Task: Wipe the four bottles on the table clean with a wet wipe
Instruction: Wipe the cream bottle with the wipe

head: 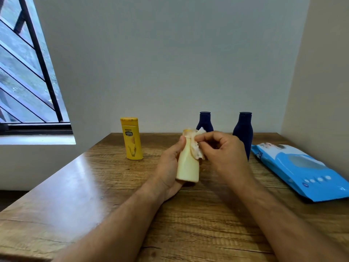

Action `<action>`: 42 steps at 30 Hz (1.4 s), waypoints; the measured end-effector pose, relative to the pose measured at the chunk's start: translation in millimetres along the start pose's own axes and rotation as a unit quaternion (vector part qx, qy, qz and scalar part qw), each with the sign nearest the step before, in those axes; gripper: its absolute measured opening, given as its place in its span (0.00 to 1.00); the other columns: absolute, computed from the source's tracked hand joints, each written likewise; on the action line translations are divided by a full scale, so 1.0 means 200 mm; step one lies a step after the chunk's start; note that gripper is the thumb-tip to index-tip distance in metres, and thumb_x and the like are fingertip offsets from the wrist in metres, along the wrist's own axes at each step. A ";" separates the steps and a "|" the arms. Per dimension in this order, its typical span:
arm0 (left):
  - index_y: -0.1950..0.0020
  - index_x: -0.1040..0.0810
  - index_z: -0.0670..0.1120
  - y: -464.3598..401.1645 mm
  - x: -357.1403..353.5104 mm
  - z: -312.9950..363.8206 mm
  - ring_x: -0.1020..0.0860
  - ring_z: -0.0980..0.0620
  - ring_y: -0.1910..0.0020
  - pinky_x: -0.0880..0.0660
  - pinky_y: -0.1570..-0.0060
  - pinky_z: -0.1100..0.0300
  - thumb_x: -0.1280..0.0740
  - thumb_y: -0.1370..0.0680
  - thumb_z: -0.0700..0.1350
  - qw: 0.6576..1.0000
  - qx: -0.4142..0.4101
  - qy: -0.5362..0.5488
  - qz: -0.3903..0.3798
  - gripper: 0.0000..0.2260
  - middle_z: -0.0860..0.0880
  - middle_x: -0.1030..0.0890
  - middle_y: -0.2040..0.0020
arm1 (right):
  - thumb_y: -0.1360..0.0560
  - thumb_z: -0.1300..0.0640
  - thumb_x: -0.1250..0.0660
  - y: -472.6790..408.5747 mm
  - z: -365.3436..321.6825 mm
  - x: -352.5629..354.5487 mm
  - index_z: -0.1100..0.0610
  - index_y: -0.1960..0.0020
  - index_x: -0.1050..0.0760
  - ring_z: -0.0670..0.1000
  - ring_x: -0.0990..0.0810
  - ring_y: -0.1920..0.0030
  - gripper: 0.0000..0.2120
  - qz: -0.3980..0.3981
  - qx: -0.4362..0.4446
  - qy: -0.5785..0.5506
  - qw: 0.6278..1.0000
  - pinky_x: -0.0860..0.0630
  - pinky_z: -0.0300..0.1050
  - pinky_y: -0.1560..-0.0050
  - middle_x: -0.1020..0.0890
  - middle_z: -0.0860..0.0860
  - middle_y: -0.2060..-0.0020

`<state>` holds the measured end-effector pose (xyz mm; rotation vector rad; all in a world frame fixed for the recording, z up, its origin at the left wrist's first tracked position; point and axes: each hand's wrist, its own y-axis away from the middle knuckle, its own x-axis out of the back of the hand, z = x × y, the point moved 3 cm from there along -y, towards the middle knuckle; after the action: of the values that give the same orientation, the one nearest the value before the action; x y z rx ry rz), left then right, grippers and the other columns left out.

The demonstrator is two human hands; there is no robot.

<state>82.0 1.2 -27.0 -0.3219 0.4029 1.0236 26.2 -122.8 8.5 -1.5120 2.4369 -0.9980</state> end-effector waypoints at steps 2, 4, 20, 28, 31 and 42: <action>0.37 0.20 0.42 -0.01 0.03 0.01 0.17 0.40 0.48 0.23 0.42 0.42 0.44 0.17 0.59 0.999 -0.008 0.022 0.048 0.24 0.37 0.16 0.45 | 0.26 0.58 0.28 0.02 -0.01 -0.03 0.47 0.52 0.17 0.39 0.20 0.51 0.06 -0.062 0.031 0.077 0.995 0.21 0.36 0.50 0.18 0.41 0.53; 0.38 0.21 0.40 -0.03 0.07 0.02 0.16 0.39 0.49 0.20 0.46 0.42 0.44 0.17 0.61 0.992 -0.013 0.042 0.118 0.26 0.37 0.15 0.48 | 0.26 0.57 0.28 0.04 -0.03 -0.09 0.46 0.52 0.16 0.38 0.21 0.51 0.07 -0.144 0.064 0.128 0.979 0.24 0.35 0.48 0.18 0.40 0.54; 0.47 0.22 0.47 -0.01 0.05 0.03 0.15 0.39 0.51 0.21 0.44 0.37 0.41 0.19 0.60 0.984 -0.032 -0.048 0.169 0.18 0.41 0.13 0.55 | 0.29 0.52 0.25 0.01 -0.03 -0.06 0.48 0.49 0.16 0.39 0.21 0.51 0.09 -0.098 0.021 0.109 0.989 0.24 0.33 0.49 0.18 0.40 0.53; 0.49 0.20 0.50 -0.01 0.05 0.04 0.14 0.48 0.62 0.18 0.59 0.51 0.42 0.19 0.62 0.975 -0.080 -0.132 0.158 0.18 0.48 0.13 0.62 | 0.28 0.56 0.26 0.01 -0.02 -0.02 0.46 0.50 0.16 0.40 0.20 0.48 0.08 -0.048 -0.014 0.011 0.999 0.22 0.39 0.44 0.16 0.40 0.53; 0.46 0.22 0.48 -0.02 0.09 0.05 0.15 0.43 0.57 0.18 0.51 0.43 0.41 0.19 0.63 0.969 -0.047 -0.027 0.240 0.19 0.44 0.14 0.58 | 0.28 0.55 0.26 0.03 -0.02 -0.06 0.44 0.53 0.15 0.41 0.18 0.52 0.07 -0.117 -0.032 0.014 0.993 0.20 0.41 0.49 0.15 0.40 0.56; 0.49 0.23 0.46 0.02 0.02 0.03 0.23 0.52 0.71 0.30 0.75 0.63 0.34 0.21 0.56 0.998 0.018 -0.017 0.063 0.13 0.47 0.20 0.66 | 0.27 0.57 0.27 0.03 -0.04 -0.06 0.48 0.52 0.15 0.39 0.17 0.56 0.06 -0.097 -0.030 -0.044 0.994 0.19 0.36 0.55 0.14 0.42 0.58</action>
<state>81.9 8.8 -24.5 -0.2494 0.4144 1.1421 24.4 -108.0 7.7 -1.8000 2.3156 -0.8724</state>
